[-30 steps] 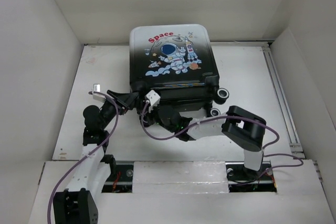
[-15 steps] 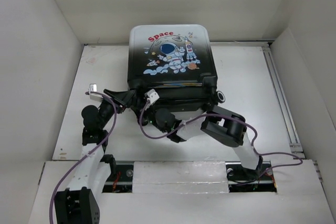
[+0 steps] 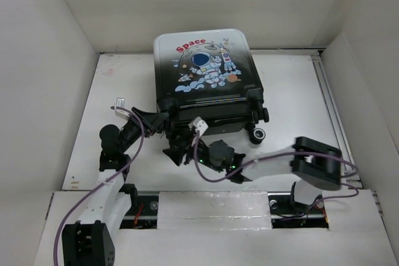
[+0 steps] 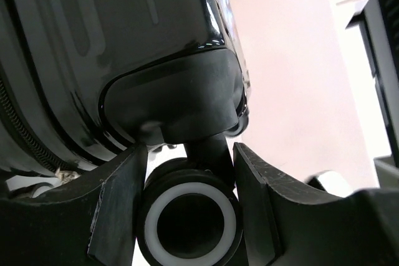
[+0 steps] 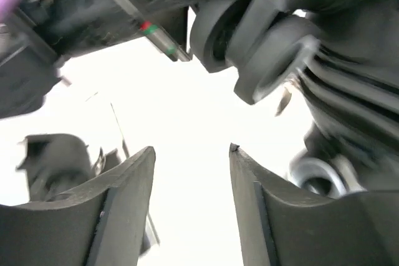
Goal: Pack the luggage
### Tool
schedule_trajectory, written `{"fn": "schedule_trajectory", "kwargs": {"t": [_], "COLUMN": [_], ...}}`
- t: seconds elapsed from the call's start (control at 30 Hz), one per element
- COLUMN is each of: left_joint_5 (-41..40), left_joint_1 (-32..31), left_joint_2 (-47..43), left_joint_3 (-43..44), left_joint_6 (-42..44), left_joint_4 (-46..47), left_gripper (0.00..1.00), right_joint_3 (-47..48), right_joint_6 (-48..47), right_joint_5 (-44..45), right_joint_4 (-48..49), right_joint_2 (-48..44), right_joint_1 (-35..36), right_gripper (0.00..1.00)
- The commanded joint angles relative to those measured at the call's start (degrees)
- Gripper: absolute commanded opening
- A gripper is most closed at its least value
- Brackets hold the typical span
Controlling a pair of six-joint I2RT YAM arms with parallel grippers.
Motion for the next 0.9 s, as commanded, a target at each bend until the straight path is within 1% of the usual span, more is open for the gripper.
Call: {"fn": "schedule_trajectory", "kwargs": {"t": [0.0,0.03,0.07,0.1,0.13,0.17,0.2,0.23,0.27,0.3,0.33,0.37,0.4,0.43,0.47,0.5,0.53,0.57,0.6,0.63,0.67,0.7,0.73,0.77,0.8,0.83,0.87], "left_joint_5": [4.82,4.82,4.82,4.82,4.82,4.82,5.43,5.96,5.97,6.49,5.54,4.22,-0.32,-3.93,-8.14,-12.45,-21.45,-26.33,-30.29,-36.86,-40.14,-42.61,-44.12,-45.18,-45.19,-44.66,-42.40], "left_joint_1": [-0.58,-0.58,-0.58,-0.58,-0.58,-0.58,-0.58,-0.58,-0.58,-0.58,-0.58,-0.58,-0.58,-0.58,-0.58,-0.58,-0.58,-0.58,-0.58,-0.58,-0.58,-0.58,-0.58,-0.58,-0.58,-0.58,-0.58], "left_joint_2": [1.05,2.89,3.69,4.48,6.32,7.47,8.52,9.49,10.20,10.21,10.21,9.16,6.45,4.51,2.32,-2.40,-4.97,-7.52,-11.99,-13.77,-15.09,-15.72,-15.11,-13.80,-11.70,-5.68,-1.87], "left_joint_3": [4.54,4.54,4.54,4.54,4.54,5.07,5.07,5.07,5.07,5.07,5.68,5.69,6.38,6.39,7.17,7.79,7.80,7.80,7.27,7.27,7.79,8.32,8.32,9.37,10.51,11.39,12.44], "left_joint_6": [1.23,2.21,2.92,3.53,5.11,5.64,6.17,6.18,6.18,7.31,8.80,10.47,12.31,15.37,16.71,17.51,17.51,17.51,17.51,16.91,16.90,15.07,14.53,14.53,14.53,13.22,12.51], "left_joint_4": [15.00,14.21,13.68,13.68,13.68,12.98,12.98,12.98,12.98,11.84,9.74,7.03,0.82,-3.07,-7.29,-13.42,-15.83,-18.12,-19.62,-21.72,-22.87,-22.88,-22.88,-21.67,-19.91,-18.50,-16.84], "left_gripper": [0.00,0.00,0.04,0.16,0.45,0.56,0.65,0.72,0.81,0.87,0.91,0.93,1.00,1.00,1.00,1.00,1.00,1.00,1.00,1.00,1.00,1.00,1.00,1.00,0.94,0.63,0.49], "right_joint_3": [-8.19,-9.87,-12.32,-13.21,-13.22,-13.83,-13.84,-13.84,-13.84,-13.14,-12.44,-11.39,-10.16,-7.10,-4.90,-2.78,0.54,2.14,3.90,7.31,8.91,10.49,12.07,14.87,16.21,17.53,18.93], "right_joint_6": [-0.21,0.58,1.37,1.37,1.98,1.99,1.99,1.99,1.99,1.29,0.33,-1.68,-3.01,-4.50,-6.78,-7.58,-8.63,-9.60,-10.31,-11.10,-11.11,-11.11,-11.11,-11.11,-10.58,-10.58,-10.58], "right_joint_5": [5.33,7.43,11.02,12.36,13.77,16.83,17.47,17.47,18.00,18.00,17.39,17.39,15.65,13.72,11.52,9.50,4.52,1.51,-1.22,-6.55,-9.04,-11.16,-13.27,-16.42,-16.97,-16.98,-18.20], "right_joint_4": [-13.50,-17.36,-25.75,-29.67,-33.97,-42.11,-45.14,-47.79,-50.34,-54.45,-55.97,-57.47,-59.74,-60.55,-61.60,-62.66,-62.14,-61.62,-61.61,-60.91,-60.91,-60.04,-60.03,-59.42,-58.54,-58.54,-58.53], "right_joint_2": [-14.74,-18.29,-21.80,-25.32,-32.05,-35.25,-38.42,-43.84,-46.33,-48.62,-50.82,-54.15,-55.14,-55.15,-55.15,-54.02,-53.05,-51.65,-47.98,-45.77,-43.57,-38.85,-36.54,-34.25,-31.88,-26.90,-24.41], "right_joint_1": [0.04,0.04,0.04,0.04,-0.92,-2.58,-3.99,-5.92,-7.85,-11.44,-13.22,-15.06,-19.34,-22.00,-25.07,-28.23,-34.44,-37.72,-41.06,-47.53,-50.47,-53.20,-55.57,-59.60,-61.03,-62.09,-64.10], "right_gripper": [0.57,0.57,0.60,0.63,0.63,0.65,0.66,0.66,0.66,0.66,0.66,0.66,0.67,0.67,0.67,0.67,0.66,0.59,0.51,0.38,0.25,0.08,0.02,0.00,0.00,0.00,0.01]}}
